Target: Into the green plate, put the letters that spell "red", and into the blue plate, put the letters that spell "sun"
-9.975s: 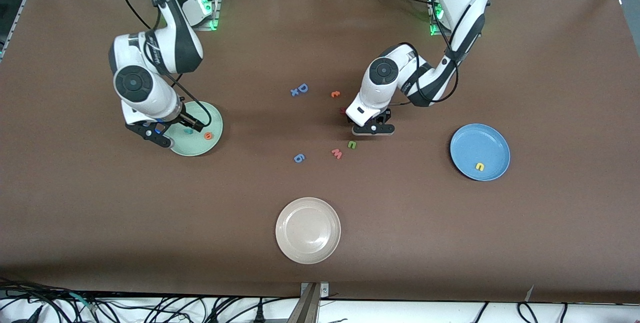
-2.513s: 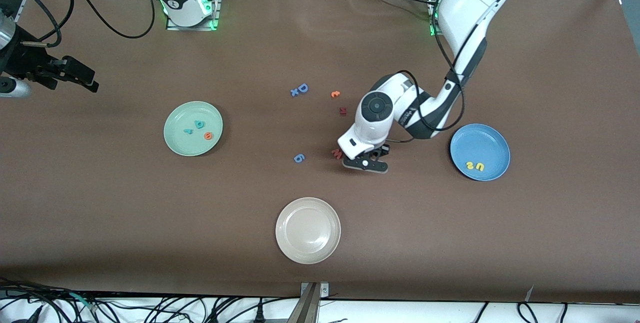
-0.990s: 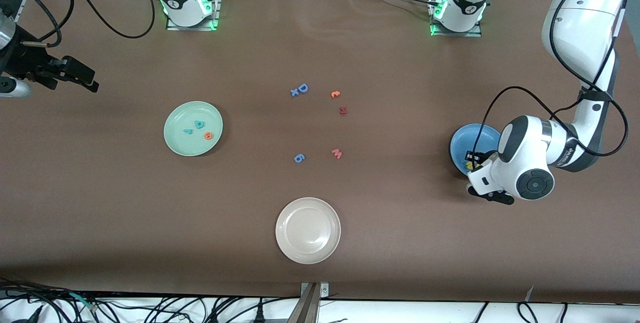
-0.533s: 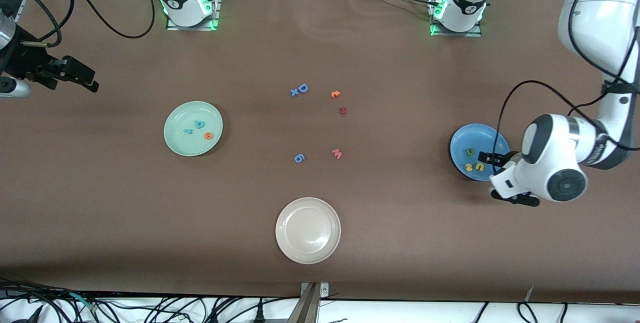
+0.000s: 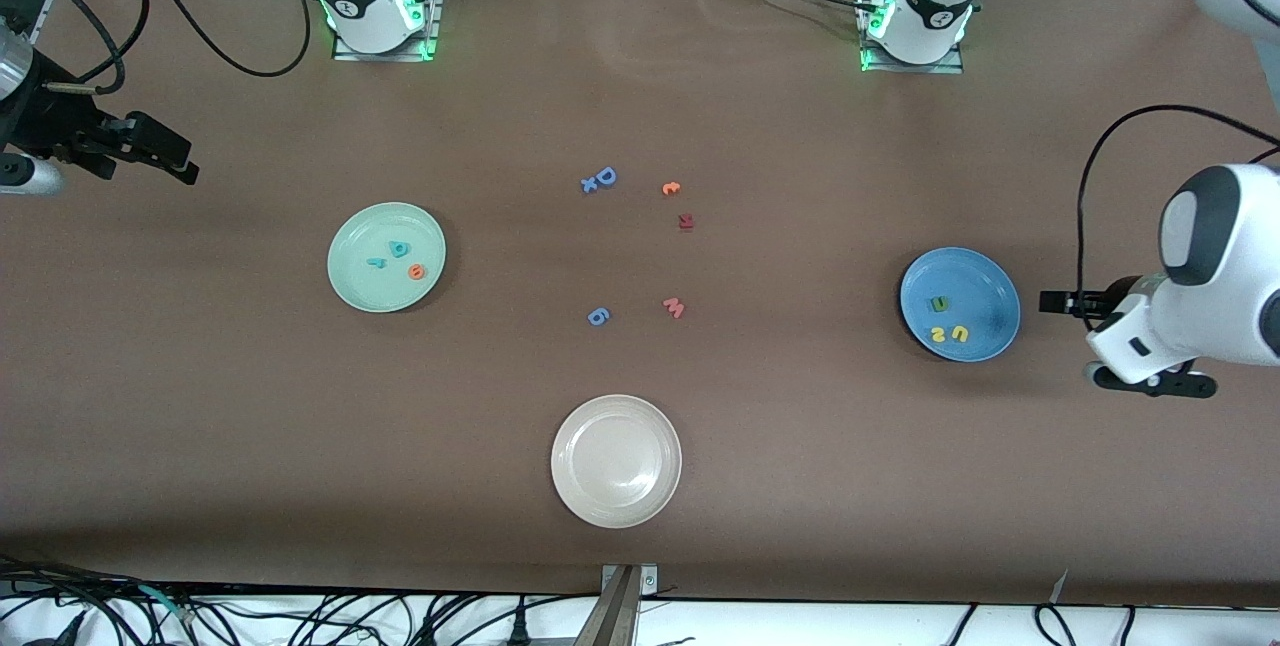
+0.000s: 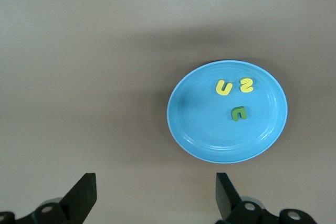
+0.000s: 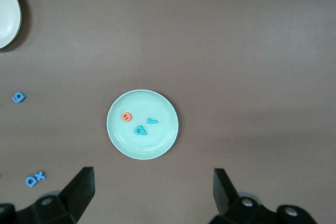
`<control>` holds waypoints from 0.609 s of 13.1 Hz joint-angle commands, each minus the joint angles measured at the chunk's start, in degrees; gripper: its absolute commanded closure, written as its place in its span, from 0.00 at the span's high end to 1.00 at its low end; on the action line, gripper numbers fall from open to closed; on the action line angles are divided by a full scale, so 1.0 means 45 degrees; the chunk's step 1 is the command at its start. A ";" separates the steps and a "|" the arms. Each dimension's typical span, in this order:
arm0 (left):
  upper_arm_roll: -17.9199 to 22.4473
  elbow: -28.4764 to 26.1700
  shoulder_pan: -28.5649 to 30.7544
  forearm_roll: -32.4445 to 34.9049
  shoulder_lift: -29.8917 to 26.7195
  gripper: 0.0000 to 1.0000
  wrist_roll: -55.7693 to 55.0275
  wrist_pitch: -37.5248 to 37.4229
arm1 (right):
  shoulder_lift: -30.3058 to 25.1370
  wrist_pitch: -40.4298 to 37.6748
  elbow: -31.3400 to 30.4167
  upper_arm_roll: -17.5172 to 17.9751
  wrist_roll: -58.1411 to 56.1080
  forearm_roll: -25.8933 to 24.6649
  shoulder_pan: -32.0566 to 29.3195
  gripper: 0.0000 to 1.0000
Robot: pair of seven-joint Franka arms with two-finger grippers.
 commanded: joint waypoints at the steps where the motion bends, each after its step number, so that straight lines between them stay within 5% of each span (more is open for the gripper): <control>1: -0.0088 -0.0153 -0.0042 0.0341 -0.0744 1.00 0.0243 -0.0750 | 0.0009 -0.0245 0.0238 0.0093 0.0083 -0.0176 -0.0043 1.00; 4: 0.0087 -0.0367 -0.0644 0.0244 -0.1602 1.00 0.0262 -0.0851 | -0.0010 -0.0264 0.0218 0.0093 0.0083 -0.0176 -0.0043 1.00; 8: 0.2078 -0.1422 -0.2892 -0.0629 -0.3615 1.00 -0.0205 -0.0832 | -0.0011 -0.0245 0.0238 0.0094 0.0083 -0.0176 0.0035 1.00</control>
